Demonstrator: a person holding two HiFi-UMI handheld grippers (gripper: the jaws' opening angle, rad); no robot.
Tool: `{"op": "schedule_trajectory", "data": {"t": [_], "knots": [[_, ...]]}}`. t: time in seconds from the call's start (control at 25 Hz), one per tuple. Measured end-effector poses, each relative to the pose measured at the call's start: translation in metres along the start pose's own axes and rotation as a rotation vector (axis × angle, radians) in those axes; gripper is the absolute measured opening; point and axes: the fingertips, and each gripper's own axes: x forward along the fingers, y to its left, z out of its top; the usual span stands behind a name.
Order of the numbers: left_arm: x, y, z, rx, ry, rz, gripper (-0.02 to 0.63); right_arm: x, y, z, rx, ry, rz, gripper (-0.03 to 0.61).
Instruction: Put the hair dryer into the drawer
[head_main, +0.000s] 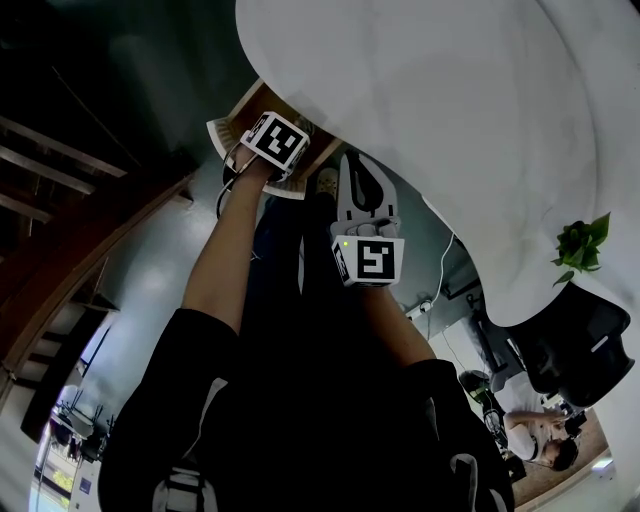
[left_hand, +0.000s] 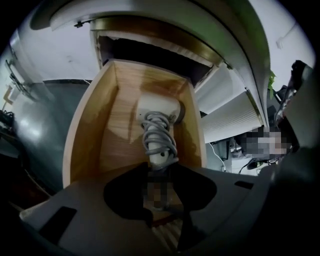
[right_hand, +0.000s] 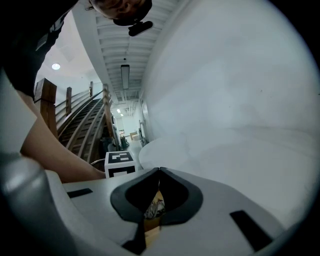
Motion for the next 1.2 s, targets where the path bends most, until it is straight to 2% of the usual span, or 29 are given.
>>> {"op": "schedule_trajectory", "data": {"t": [0.04,0.2,0.4,0.44,0.52,0.64,0.68,0.76,0.96,1.04,1.2], "knots": [[0.002,-0.003,0.001,-0.003,-0.001,-0.011,0.146,0.0,0.0,0.0,0.0,0.0,0.0,0.023],[0.003,0.013,0.005,0.002,-0.029,0.076,0.152,-0.001,0.001,0.0,-0.002,0.0,0.0,0.023],[0.0,0.016,0.009,-0.035,-0.067,0.08,0.229,-0.003,0.004,0.003,-0.01,-0.008,0.004,0.023],[-0.004,0.017,0.015,-0.027,-0.1,0.089,0.25,-0.004,0.005,0.004,-0.012,-0.01,0.004,0.023],[-0.02,0.022,0.036,-0.013,-0.23,0.118,0.277,-0.004,0.005,0.006,-0.016,-0.012,0.004,0.023],[-0.039,0.023,0.04,-0.097,-0.364,0.112,0.276,-0.007,0.006,0.008,-0.02,-0.009,0.003,0.023],[-0.044,0.022,0.037,-0.124,-0.396,0.111,0.27,-0.009,0.007,0.009,-0.022,-0.007,0.001,0.023],[-0.059,0.021,0.035,-0.144,-0.477,0.137,0.198,-0.011,0.007,0.013,-0.031,-0.013,0.0,0.023],[-0.111,0.012,0.037,-0.097,-0.687,0.218,0.036,-0.011,0.012,0.033,-0.057,-0.055,0.003,0.023],[-0.132,-0.001,0.037,-0.063,-0.756,0.238,0.01,-0.012,0.015,0.041,-0.066,-0.068,0.011,0.023],[-0.184,-0.028,0.039,-0.025,-0.917,0.262,0.008,-0.018,0.021,0.06,-0.092,-0.101,0.014,0.023]]}}
